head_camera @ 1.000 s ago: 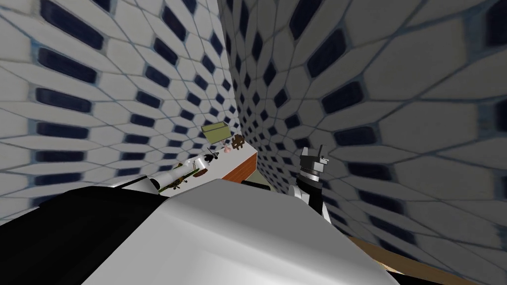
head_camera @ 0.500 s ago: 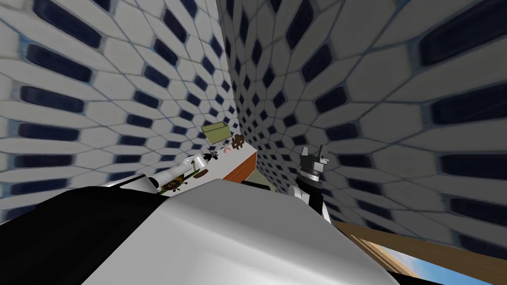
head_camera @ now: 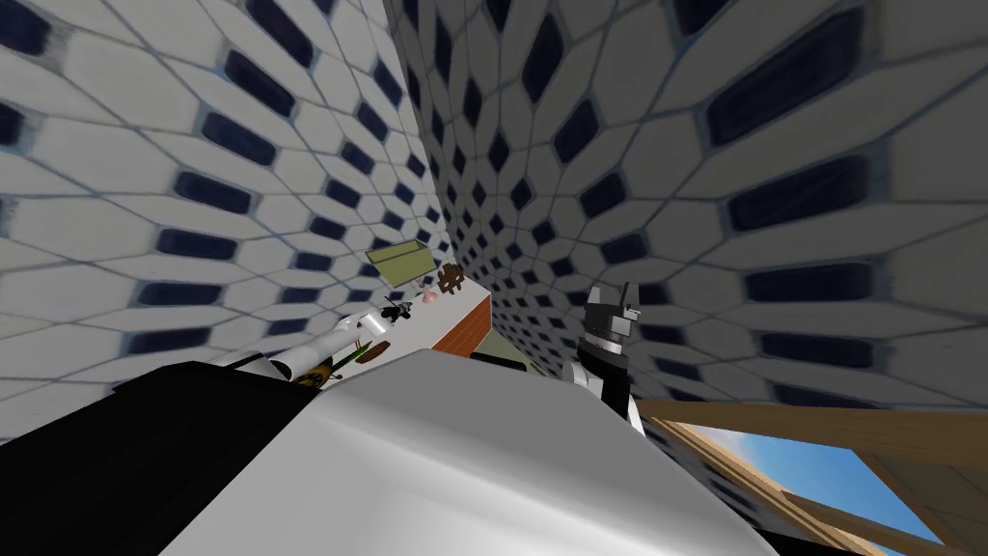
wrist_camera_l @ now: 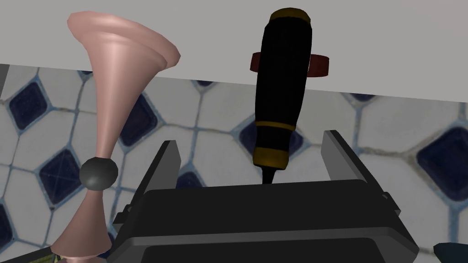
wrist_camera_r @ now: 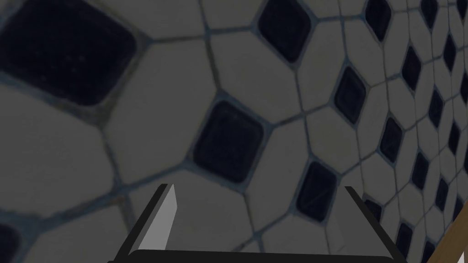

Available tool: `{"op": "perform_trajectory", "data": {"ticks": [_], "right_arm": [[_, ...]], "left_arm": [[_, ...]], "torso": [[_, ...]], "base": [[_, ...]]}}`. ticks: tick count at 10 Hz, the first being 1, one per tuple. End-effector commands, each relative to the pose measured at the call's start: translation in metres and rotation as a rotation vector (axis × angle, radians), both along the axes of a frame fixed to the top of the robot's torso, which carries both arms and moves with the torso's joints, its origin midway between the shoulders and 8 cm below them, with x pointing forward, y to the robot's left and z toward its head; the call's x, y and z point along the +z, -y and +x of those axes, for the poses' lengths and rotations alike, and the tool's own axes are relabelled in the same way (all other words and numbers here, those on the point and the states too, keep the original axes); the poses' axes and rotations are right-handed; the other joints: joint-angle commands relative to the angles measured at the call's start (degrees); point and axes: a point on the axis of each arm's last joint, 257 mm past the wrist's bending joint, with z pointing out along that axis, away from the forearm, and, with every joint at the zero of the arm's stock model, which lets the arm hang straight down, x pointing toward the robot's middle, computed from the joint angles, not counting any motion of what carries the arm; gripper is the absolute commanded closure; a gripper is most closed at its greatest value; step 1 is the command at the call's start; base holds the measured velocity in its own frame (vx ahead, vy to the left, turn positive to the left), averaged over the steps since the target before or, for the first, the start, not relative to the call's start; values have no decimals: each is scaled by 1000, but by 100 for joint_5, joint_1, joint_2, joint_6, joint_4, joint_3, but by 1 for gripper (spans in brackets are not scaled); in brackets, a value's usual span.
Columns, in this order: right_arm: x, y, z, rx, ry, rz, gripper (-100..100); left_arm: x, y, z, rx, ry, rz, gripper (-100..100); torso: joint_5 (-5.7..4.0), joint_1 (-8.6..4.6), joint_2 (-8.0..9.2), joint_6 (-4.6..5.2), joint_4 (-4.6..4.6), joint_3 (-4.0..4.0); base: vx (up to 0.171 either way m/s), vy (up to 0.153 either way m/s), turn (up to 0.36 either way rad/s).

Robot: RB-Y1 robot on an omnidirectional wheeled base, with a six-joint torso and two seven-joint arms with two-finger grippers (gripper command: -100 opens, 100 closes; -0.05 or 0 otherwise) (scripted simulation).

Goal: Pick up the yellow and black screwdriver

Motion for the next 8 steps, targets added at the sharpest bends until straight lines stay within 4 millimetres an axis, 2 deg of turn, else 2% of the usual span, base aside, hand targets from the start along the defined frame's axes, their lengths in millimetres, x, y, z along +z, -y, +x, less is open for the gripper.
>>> {"op": "perform_trajectory", "data": {"ticks": [1,3,4,5,6,7,8], "right_arm": [[0,0,0,0,0,0,0],[0,0,0,0,0,0,0],[0,0,0,0,0,0,0],[0,0,0,0,0,0,0],[0,0,0,0,0,0,0],[0,0,0,0,0,0,0],[0,0,0,0,0,0,0]], "left_arm": [[-4,-22,-26,40,-2,-7,-100],[-4,-26,-28,43,-2,-5,-100],[-6,-40,-47,68,4,-12,-100],[-6,-45,-52,80,-2,-6,-100],[-7,-61,-74,112,0,-8,-100],[-7,-63,-77,117,-1,-5,-100],[-6,-79,-101,150,4,-3,-100]], "torso": [[0,0,0,0,0,0],[0,3,0,1,1,0],[2,9,-1,0,0,0],[1,6,-4,9,0,-2],[2,7,-2,0,0,-1],[1,4,-1,3,0,0],[1,4,-2,1,0,-1]], "base": [[-8,-40,-201],[-5,-19,-66],[0,-27,-294],[-4,-19,-133],[-1,-34,-219],[1,-27,-105],[0,-38,-263]]}}
